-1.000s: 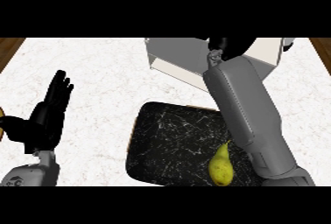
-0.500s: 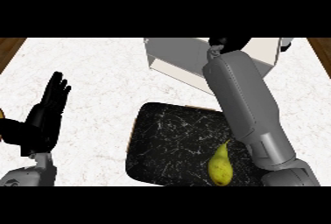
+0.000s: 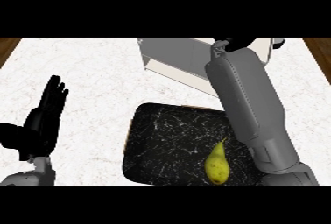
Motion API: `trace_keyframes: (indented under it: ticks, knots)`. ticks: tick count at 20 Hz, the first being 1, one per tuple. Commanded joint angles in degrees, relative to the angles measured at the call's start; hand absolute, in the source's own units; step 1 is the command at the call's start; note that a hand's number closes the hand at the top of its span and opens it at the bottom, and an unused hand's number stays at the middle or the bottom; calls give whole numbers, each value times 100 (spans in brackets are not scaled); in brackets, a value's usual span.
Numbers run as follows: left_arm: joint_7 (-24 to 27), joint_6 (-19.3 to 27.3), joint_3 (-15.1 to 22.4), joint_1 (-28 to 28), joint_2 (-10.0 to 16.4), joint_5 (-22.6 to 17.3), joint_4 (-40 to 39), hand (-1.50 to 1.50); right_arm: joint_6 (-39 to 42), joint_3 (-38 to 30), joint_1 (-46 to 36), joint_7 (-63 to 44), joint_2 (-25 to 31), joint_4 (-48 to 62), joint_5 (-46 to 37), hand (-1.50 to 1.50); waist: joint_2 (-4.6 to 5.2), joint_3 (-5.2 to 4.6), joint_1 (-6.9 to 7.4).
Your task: Pick the croissant from the tray and place it in the tiered shelf
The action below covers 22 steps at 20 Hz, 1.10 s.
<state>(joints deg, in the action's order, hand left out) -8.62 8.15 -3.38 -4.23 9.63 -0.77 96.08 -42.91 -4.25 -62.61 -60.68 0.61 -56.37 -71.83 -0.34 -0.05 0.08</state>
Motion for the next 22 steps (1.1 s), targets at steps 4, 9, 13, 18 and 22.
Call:
trace_keyframes:
  ticks: [4, 9, 13, 18, 22]
  knots:
    - [136, -35, -164, 295, 60, -26, -109, 0, 397, -133, 540, -1452, -59, -1555, -707, -150, -79, -1, -172]
    - [0, 97, -187, 217, 33, 28, 52, 0, 1180, 69, 1610, -1526, -61, -3380, -757, -150, -110, 4, -293]
    - [-122, 180, -69, 233, -39, 134, 201, 0, 1858, 449, 2414, -1670, -61, -4809, -616, -150, -113, 5, -301]
    - [-16, -137, -349, 101, 185, -188, 46, 0, 2412, 883, 3534, -1608, -61, -6430, -574, -150, -38, 3, -187]
    - [-318, 6, -72, 191, 39, 18, 416, 0, 2945, 1039, 4198, -1488, -61, -7649, -515, -150, -30, 6, -158]
